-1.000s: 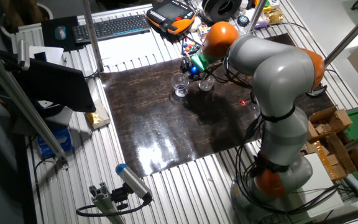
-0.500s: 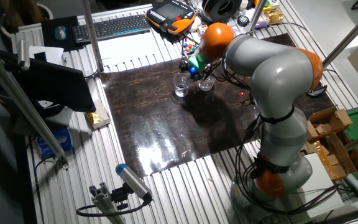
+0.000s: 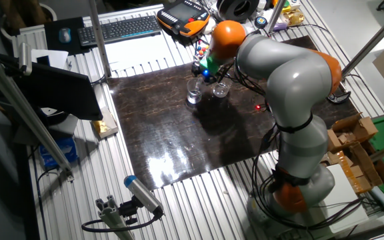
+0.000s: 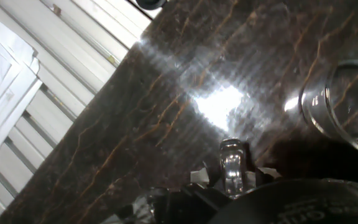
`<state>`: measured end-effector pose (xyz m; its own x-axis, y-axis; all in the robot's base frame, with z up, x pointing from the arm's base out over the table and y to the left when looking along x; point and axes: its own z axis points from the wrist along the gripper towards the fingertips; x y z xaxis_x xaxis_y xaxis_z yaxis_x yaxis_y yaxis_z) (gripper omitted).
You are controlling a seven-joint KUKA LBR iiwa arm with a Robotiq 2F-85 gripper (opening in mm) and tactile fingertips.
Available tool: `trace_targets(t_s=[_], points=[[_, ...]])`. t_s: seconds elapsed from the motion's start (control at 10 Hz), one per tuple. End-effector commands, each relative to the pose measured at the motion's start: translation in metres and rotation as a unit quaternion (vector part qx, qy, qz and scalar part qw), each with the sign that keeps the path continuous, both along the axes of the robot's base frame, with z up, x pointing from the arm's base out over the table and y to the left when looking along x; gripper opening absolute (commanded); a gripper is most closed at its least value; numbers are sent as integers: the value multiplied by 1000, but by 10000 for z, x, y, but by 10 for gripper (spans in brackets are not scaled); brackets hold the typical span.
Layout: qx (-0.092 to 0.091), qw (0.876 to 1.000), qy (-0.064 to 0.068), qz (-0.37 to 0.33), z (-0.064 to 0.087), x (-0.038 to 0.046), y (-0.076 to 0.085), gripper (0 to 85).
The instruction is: Pour the water from one cup into another empty cup
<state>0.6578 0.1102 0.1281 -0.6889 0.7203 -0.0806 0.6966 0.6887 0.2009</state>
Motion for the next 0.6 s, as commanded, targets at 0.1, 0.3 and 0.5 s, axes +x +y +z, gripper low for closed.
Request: trace_targets(t_s=[0.1,0.3,0.5], points=[[-18,1000,0,16,28,40,-37,443],[-38,999,8,31,130,80,-84,410],[-47,998,13,38,244,97,-122,383]])
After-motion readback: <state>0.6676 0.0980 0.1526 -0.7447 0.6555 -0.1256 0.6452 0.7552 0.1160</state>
